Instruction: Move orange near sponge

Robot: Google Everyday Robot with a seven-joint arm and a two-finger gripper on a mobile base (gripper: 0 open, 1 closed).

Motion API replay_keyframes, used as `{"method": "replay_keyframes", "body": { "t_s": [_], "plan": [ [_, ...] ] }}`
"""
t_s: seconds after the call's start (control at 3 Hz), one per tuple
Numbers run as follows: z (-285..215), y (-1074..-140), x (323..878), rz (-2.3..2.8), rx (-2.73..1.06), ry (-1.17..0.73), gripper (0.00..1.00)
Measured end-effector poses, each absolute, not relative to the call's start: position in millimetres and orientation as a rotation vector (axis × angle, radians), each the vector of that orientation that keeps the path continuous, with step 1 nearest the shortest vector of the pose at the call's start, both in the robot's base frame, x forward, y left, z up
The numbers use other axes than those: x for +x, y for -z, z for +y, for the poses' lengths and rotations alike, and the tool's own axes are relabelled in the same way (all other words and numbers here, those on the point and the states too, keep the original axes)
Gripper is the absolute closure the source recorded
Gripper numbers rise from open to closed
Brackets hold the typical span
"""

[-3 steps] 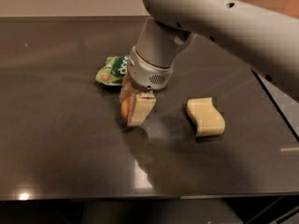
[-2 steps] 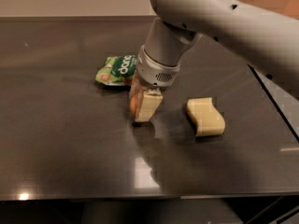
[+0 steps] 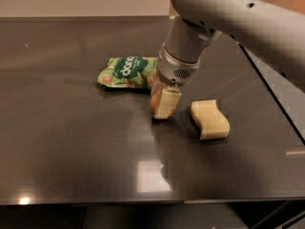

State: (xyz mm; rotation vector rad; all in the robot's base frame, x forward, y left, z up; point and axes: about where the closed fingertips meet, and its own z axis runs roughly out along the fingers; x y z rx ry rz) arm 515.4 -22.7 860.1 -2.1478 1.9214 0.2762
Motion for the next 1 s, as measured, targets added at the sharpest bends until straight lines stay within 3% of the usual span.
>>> {"method": "replay_keyframes", "body": {
  "t_s": [0.33,1.0],
  "plan": [
    [-38.4,-856.1,520.1,1.959,-2.121,-0.27,0.82],
    [-62.0,-845.5,531.0,2.014,-2.054,-0.27,0.36]
  ]
}}
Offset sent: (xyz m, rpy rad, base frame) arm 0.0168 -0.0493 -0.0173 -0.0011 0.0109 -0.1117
